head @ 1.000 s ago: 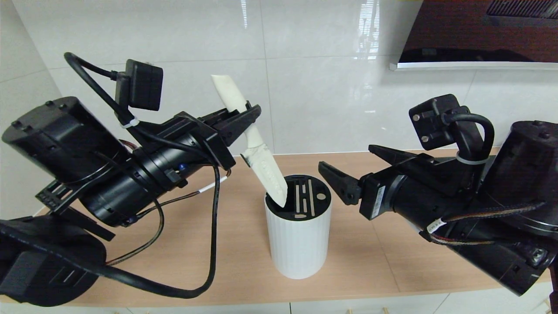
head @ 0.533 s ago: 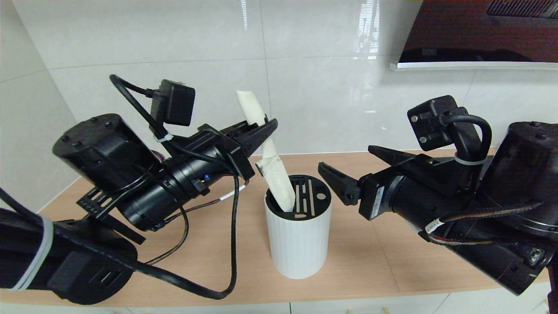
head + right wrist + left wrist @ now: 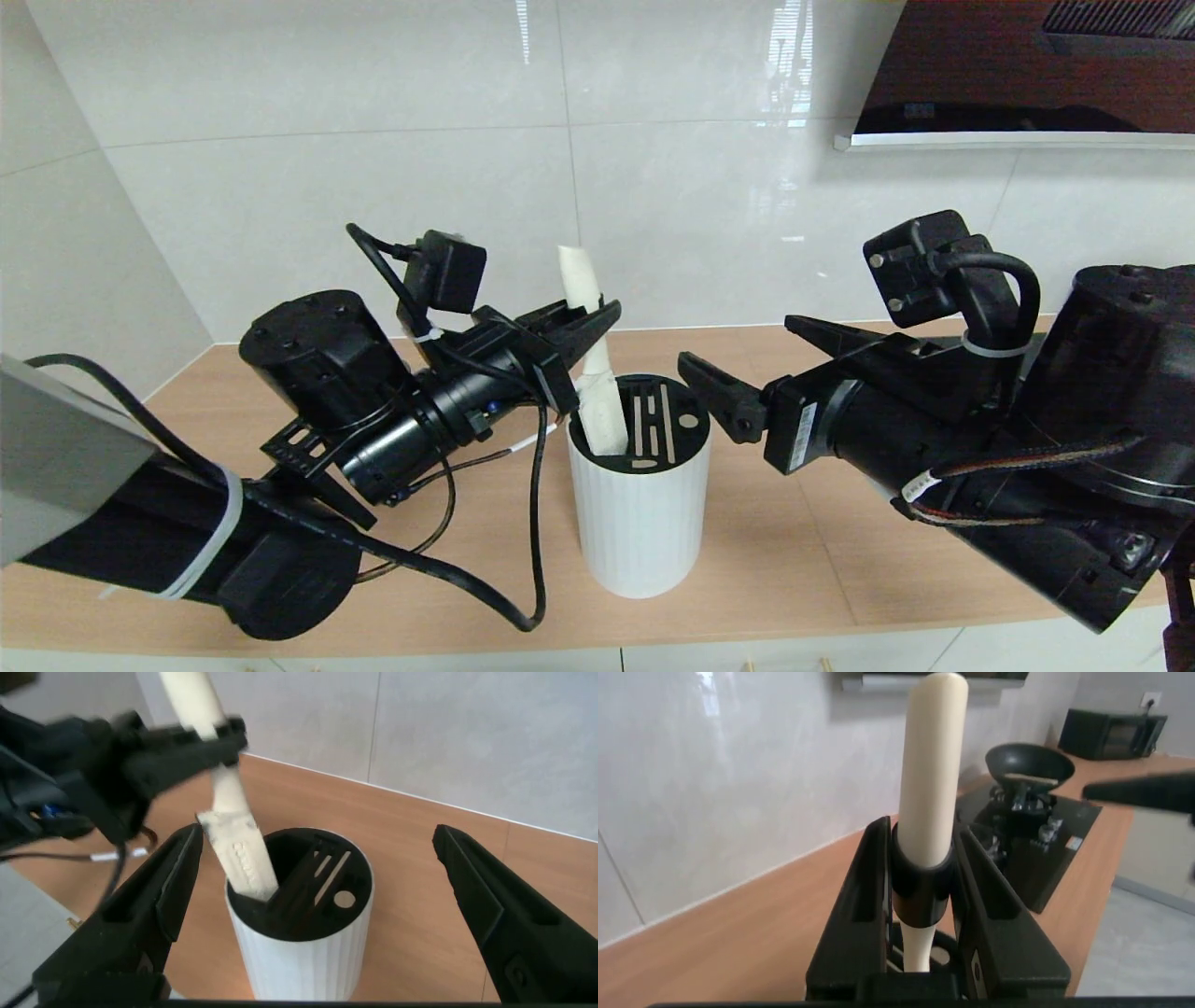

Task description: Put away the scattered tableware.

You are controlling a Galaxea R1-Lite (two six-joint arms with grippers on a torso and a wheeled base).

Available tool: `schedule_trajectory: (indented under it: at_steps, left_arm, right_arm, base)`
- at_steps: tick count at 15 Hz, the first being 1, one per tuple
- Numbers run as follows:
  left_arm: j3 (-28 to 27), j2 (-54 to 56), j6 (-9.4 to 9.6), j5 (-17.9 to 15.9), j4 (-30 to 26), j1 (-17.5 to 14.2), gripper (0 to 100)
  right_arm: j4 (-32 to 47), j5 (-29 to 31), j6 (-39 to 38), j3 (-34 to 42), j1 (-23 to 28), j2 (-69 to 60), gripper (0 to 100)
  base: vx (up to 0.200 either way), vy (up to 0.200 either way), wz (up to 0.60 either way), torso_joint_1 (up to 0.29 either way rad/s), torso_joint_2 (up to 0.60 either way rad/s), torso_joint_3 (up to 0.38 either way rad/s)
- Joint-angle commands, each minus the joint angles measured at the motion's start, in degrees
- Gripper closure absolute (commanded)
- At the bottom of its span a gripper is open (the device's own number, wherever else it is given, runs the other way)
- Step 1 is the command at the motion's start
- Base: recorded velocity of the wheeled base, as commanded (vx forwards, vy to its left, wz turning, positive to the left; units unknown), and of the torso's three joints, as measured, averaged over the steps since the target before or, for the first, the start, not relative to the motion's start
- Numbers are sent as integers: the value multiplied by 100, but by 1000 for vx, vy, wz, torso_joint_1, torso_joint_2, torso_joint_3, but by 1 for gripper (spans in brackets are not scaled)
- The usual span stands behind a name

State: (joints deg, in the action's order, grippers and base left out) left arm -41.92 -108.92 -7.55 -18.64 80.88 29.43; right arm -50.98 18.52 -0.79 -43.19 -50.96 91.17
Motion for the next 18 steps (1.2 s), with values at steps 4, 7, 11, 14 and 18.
schedule_trajectory:
  at_steps: [4,7,11,14,18]
  left_arm:
    - [26,-481,-19,18,173,81,100]
    - [26,-665,-28,62,208,98,100]
    - [18,-859,-28,62,288,98,100]
    - [18,-920,-36,62,305,98,100]
    - [26,-920,-36,62,305,98,100]
  right_arm:
    - [-8,3,0,4,-2,14,0]
    - [0,3,0,4,-2,14,0]
    - [0,3,0,4,-2,14,0]
    - [-8,3,0,4,-2,14,0]
    - [0,3,0,4,-2,14,0]
  base:
    - [0,0,0,0,0,0]
    - [0,0,0,0,0,0]
    - [0,0,0,0,0,0]
    - [0,0,0,0,0,0]
    - [0,0,0,0,0,0]
